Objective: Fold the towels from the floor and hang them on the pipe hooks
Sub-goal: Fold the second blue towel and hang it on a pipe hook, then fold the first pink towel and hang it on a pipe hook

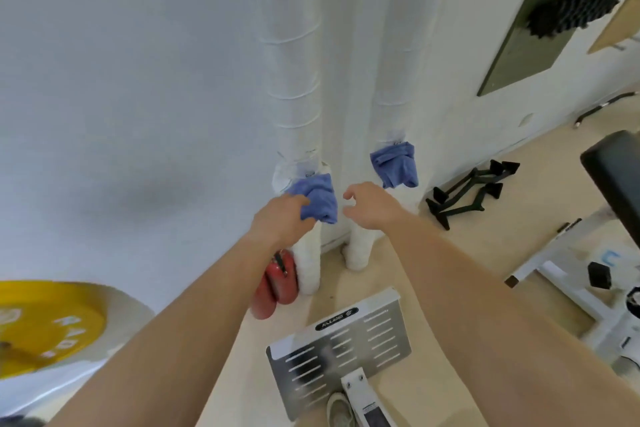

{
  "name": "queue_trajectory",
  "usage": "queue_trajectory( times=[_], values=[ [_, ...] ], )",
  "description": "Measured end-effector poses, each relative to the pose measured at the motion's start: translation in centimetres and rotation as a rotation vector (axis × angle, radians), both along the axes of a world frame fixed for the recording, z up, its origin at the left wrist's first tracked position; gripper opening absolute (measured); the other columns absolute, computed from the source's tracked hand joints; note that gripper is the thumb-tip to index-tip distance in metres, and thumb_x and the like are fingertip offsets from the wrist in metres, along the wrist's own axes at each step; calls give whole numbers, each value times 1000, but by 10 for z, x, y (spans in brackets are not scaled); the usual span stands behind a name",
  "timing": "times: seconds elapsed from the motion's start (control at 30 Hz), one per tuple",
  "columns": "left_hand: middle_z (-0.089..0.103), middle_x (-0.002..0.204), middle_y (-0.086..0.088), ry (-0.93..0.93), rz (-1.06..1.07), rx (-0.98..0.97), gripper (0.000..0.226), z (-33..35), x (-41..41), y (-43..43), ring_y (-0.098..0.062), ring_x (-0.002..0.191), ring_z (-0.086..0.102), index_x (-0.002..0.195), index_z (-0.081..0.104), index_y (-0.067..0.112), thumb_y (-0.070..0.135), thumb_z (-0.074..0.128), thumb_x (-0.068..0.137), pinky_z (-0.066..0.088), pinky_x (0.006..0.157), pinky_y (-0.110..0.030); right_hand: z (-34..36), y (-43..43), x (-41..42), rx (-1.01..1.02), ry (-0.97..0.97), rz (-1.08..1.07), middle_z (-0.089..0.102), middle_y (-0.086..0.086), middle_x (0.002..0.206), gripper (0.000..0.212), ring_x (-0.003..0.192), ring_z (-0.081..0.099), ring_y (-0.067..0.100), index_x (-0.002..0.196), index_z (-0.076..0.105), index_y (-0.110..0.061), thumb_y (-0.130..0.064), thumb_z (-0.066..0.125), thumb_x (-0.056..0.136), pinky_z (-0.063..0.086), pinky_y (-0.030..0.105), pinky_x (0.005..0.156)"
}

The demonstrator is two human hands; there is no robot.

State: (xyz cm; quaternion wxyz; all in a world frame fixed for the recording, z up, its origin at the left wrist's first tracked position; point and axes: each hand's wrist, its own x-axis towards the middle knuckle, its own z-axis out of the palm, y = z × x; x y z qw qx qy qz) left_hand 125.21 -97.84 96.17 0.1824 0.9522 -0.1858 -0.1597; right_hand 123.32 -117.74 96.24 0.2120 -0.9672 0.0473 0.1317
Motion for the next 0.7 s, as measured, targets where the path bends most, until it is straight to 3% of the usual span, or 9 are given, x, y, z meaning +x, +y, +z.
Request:
queue_trajectory(
  times=[0.07, 0.1, 0.13, 0.17, 0.23, 0.5, 0.7],
  values=[
    [58, 129, -6, -47, 76, 48, 44, -4, -25, 53, -26, 117, 56, 132, 56, 22, 41, 57, 92, 47, 97, -39, 0, 51, -18, -10, 32, 55, 58, 2, 86, 17, 93, 60, 31, 79, 58, -19, -26, 56, 94, 46, 36, 74],
    [55, 134, -6, -57, 106, 48, 50, -6, -39, 81, -26, 122, 53, 137, 51, 25, 44, 57, 92, 46, 100, -42, 0, 78, -27, -25, 67, 82, 57, 1, 86, 16, 94, 60, 30, 82, 61, -21, -26, 55, 95, 44, 34, 75],
    [54, 136, -6, -45, 137, 53, 52, -9, -52, 109, -26, 124, 52, 139, 49, 26, 45, 57, 91, 45, 101, -43, -1, 106, -37, -15, 81, 117, 61, 3, 97, 15, 102, 60, 29, 99, 67, -19, -28, 55, 96, 45, 33, 80],
    [53, 136, -5, -41, 165, 47, 53, -9, -67, 137, -26, 124, 52, 140, 48, 26, 45, 57, 91, 45, 101, -43, -3, 135, -46, -20, 89, 147, 62, 5, 116, 29, 111, 59, 29, 121, 64, -18, -29, 56, 96, 47, 34, 88],
    [53, 137, -5, -29, 233, 52, 53, -14, -97, 194, -25, 124, 52, 140, 48, 25, 46, 57, 92, 46, 101, -44, -5, 195, -67, -41, 67, 216, 53, 6, 139, 45, 121, 56, 28, 136, 55, -19, -31, 58, 93, 47, 36, 99],
    [53, 142, -10, 56, 610, 0, 58, -36, -247, 388, -28, 129, 52, 143, 47, 16, 40, 61, 92, 43, 104, -37, -20, 416, -155, -123, 113, 607, 51, 6, 140, 45, 123, 55, 28, 136, 54, -25, -34, 56, 92, 45, 42, 103],
    [57, 137, -6, 155, 1038, -83, 55, -85, -393, 469, -26, 123, 55, 140, 50, 18, 40, 59, 91, 46, 99, -38, -48, 535, -234, -192, 108, 991, 55, 6, 137, 45, 123, 54, 28, 136, 54, -25, -34, 55, 92, 47, 41, 99]
  ],
)
